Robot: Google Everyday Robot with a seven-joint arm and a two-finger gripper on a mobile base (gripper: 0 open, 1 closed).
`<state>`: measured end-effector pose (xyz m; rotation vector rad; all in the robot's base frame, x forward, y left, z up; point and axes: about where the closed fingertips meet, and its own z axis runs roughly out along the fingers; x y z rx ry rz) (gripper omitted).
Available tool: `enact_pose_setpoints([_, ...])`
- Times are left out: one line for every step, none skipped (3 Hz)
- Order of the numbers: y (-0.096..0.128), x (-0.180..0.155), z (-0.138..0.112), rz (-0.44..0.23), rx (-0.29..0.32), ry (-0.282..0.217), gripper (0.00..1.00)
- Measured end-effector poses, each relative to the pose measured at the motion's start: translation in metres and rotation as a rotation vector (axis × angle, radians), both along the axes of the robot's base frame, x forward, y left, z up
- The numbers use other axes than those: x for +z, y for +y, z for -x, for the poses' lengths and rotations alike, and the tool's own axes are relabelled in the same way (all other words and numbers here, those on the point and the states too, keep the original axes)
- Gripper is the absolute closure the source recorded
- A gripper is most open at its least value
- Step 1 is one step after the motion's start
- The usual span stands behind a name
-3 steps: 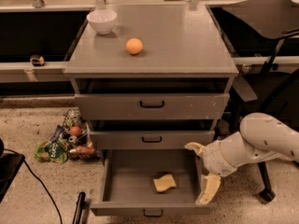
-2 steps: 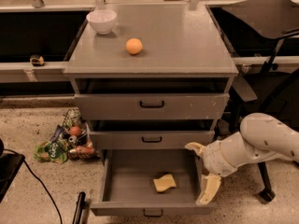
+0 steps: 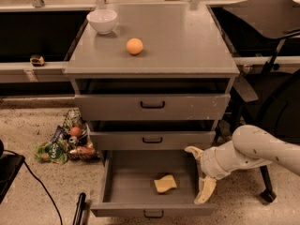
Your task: Pick sponge from bottom drawer and place on counter
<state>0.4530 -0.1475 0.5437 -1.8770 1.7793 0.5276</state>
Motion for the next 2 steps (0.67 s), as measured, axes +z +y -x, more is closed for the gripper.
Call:
enact_pose_setpoints([-0.0074, -0.0501, -0.0200, -0.013, 0.030, -0.039, 0.00])
enact_pose_setpoints([-0.0073, -0.0501, -0.0200, -0.013, 0.030, -0.039, 0.00])
